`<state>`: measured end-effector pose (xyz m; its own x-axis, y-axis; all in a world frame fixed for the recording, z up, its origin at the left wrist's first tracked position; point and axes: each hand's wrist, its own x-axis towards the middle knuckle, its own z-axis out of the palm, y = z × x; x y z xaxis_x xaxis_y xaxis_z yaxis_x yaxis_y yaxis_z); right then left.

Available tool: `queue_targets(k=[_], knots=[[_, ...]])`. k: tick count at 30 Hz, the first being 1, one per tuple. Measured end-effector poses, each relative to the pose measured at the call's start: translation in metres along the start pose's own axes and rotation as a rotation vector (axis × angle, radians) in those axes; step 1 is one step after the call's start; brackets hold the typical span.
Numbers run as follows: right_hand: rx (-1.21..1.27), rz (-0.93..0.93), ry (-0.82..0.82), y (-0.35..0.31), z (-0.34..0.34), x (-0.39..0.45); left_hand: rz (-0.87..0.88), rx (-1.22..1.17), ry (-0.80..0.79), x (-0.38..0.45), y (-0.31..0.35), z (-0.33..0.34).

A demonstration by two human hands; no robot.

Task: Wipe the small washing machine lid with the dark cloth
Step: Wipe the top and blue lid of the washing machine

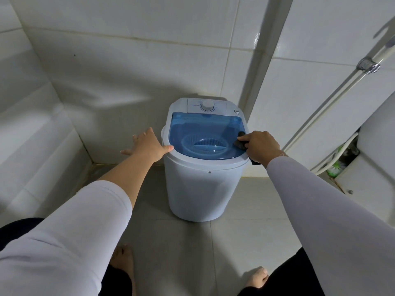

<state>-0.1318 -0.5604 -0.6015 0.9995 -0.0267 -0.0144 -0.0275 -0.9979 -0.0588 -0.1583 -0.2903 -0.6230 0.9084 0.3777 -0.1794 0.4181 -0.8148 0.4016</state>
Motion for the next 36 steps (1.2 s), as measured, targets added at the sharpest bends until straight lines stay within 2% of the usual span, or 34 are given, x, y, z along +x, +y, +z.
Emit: queue_targets(k=[6, 9, 13, 19, 24, 29, 36], knots=[[-0.016, 0.013, -0.007, 0.008, -0.008, -0.003, -0.002, -0.009, 0.003, 0.005, -0.004, 0.002], [-0.01, -0.082, 0.028, -0.013, -0.027, -0.006, -0.003, -0.083, -0.026, 0.012, -0.008, 0.001], [0.024, -0.255, 0.031, -0.06, -0.044, -0.008, -0.05, -0.308, -0.044, 0.012, -0.007, 0.005], [-0.018, -0.41, -0.04, -0.128, -0.031, -0.008, -0.072, -0.43, -0.066, 0.019, -0.011, 0.015], [-0.092, -0.384, -0.066, -0.151, -0.005, -0.012, -0.063, -0.452, -0.06, 0.025, -0.012, 0.014], [-0.1, -0.363, -0.001, -0.152, 0.002, -0.025, -0.1, -0.452, -0.046, 0.028, -0.014, 0.016], [-0.119, -0.362, -0.02, -0.142, 0.0, -0.034, -0.093, -0.444, 0.028, 0.022, -0.012, 0.016]])
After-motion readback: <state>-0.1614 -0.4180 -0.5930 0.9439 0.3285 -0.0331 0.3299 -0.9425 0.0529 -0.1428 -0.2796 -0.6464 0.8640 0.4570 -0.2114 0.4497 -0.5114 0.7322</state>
